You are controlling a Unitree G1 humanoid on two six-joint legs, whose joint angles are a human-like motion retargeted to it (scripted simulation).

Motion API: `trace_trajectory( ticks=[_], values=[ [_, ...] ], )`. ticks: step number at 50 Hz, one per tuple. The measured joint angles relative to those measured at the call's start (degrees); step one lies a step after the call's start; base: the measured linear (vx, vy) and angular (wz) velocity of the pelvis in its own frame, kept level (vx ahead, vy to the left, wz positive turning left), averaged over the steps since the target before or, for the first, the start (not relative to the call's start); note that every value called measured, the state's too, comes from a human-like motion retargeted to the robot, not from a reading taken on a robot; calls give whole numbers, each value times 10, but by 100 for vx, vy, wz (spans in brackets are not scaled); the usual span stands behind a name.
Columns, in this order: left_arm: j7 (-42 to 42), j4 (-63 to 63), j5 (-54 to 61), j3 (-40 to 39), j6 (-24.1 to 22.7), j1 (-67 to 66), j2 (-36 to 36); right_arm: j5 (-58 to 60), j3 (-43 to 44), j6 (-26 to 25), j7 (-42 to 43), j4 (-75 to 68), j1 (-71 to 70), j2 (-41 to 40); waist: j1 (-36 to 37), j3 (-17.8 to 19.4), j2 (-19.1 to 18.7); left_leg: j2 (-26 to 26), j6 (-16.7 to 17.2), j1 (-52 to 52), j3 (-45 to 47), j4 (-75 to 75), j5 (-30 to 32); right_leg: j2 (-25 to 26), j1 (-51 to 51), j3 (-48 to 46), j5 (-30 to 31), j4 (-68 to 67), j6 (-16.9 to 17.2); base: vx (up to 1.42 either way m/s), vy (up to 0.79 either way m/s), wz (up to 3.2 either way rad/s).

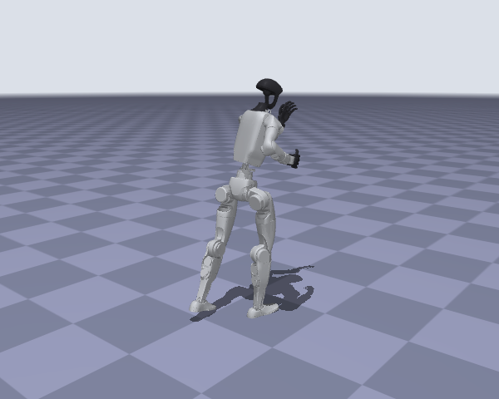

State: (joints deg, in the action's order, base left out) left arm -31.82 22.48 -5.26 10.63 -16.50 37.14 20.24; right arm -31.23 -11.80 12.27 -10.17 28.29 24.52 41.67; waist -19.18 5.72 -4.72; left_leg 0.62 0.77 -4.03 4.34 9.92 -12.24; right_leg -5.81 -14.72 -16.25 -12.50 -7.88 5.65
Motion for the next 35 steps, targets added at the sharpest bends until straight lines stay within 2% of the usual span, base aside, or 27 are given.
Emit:
trace_trajectory(
  ticks=[3, 5, 7, 10, 13, 15, 17, 18, 20, 21, 23, 25, 27, 28, 30, 31, 33, 35],
  values=[
    [15, 30, -44, -8, 5, -34, 33, 38, 60, -24, -17, -32, 11, -75, -28, 30, 26, 4, 14, -128, -15, -60, 86, -2, 19, 31, -3, 69, 50, 140, -30, 39],
    [59, 44, -11, -23, 6, -93, 56, 97, 71, -24, 49, -58, -24, -127, -18, 62, 48, 12, -3, -183, -7, -23, 101, -8, 50, 54, 4, 49, 51, 131, -28, -57],
    [106, 31, 43, -33, 0, -185, 65, 135, 30, -10, 155, -103, -100, -175, 2, 91, 71, 20, -33, -171, 23, 134, 57, -22, 92, 76, -42, -13, 16, 121, -21, -93],
    [134, -42, 109, -26, -2, -331, 44, 157, -26, 12, 253, -154, -248, -237, 46, 104, 57, -22, -78, -29, 61, 454, -66, -8, 89, 100, -164, -148, -45, 114, -13, -69],
    [146, -58, 187, -27, -18, -455, 41, 159, -7, 25, 254, -98, -365, -281, 151, 38, 55, -47, -138, 166, 72, 603, -151, -1, 47, 105, -208, -201, -42, 122, -11, -32],
    [175, -19, 240, -36, -29, -529, 87, 154, 11, 34, 237, -36, -400, -289, 259, -15, 88, -43, -158, 255, 83, 579, -181, 0, 55, 118, -181, -168, -29, 135, -16, -68],
    [207, 25, 283, -55, -29, -587, 144, 156, 7, 36, 214, 17, -405, -272, 362, -45, 141, -18, -157, 290, 120, 444, -171, -22, 83, 136, -107, -114, -4, 141, 4, -64],
    [222, 44, 304, -67, -26, -614, 163, 154, -2, 33, 200, 37, -401, -259, 401, -51, 168, 11, -156, 290, 143, 339, -151, -46, 100, 141, -61, -88, 15, 143, 25, -35],
    [252, 69, 344, -99, -12, -652, 181, 137, -29, 26, 165, 65, -393, -241, 465, -46, 188, 36, -110, 253, 174, 110, -102, -51, 161, 156, 38, -29, 31, 145, 25, -29],
    [275, 77, 356, -115, -4, -659, 177, 121, -44, 24, 142, 73, -384, -235, 485, -30, 174, 36, -73, 224, 180, 21, -84, -36, 216, 164, 81, 5, 29, 145, 20, -6],
    [315, 87, 357, -133, 4, -649, 159, 95, -72, 22, 99, 81, -360, -221, 505, 3, 138, 34, -10, 189, 174, -90, -69, -8, 319, 179, 142, 49, 19, 142, 17, 62],
    [329, 89, 344, -126, 21, -606, 132, 88, -91, 17, 77, 79, -317, -207, 508, 32, 97, 27, 25, 174, 140, -115, -46, 19, 393, 184, 152, 35, 2, 137, 10, 124],
    [332, 71, 328, -98, 35, -532, 99, 102, -101, 18, 77, 49, -279, -203, 497, 59, 62, 18, 15, 155, 97, -66, -19, 37, 418, 149, 120, -56, -12, 133, 3, 150],
    [331, 52, 317, -74, 39, -484, 77, 114, -102, 18, 82, 22, -261, -206, 487, 74, 54, 19, -9, 147, 78, -20, -36, 32, 412, 119, 93, -128, -16, 129, -3, 157],
    [313, 6, 287, -16, 36, -369, 30, 135, -95, 12, 97, -40, -230, -222, 458, 102, 65, 36, -63, 152, 50, 94, -117, -10, 354, 64, 16, -304, -27, 122, -9, 142],
    [297, -1, 272, 8, 34, -317, 14, 122, -88, 9, 95, -50, -208, -229, 437, 105, 80, 45, -76, 159, 43, 134, -147, -34, 303, 59, -25, -379, -35, 116, -13, 107],
    [265, 3, 258, 42, 28, -222, -8, 63, -71, 7, 74, -37, -159, -227, 385, 90, 100, 49, -76, 168, 33, 171, -178, -59, 190, 66, -91, -481, -49, 114, -16, 71],
    [242, 32, 265, 53, 20, -165, -14, -5, -57, 10, 40, 7, -110, -193, 315, 58, 91, 31, -50, 141, 25, 142, -169, -42, 94, 85, -118, -480, -57, 116, -17, 44]
  ],
)
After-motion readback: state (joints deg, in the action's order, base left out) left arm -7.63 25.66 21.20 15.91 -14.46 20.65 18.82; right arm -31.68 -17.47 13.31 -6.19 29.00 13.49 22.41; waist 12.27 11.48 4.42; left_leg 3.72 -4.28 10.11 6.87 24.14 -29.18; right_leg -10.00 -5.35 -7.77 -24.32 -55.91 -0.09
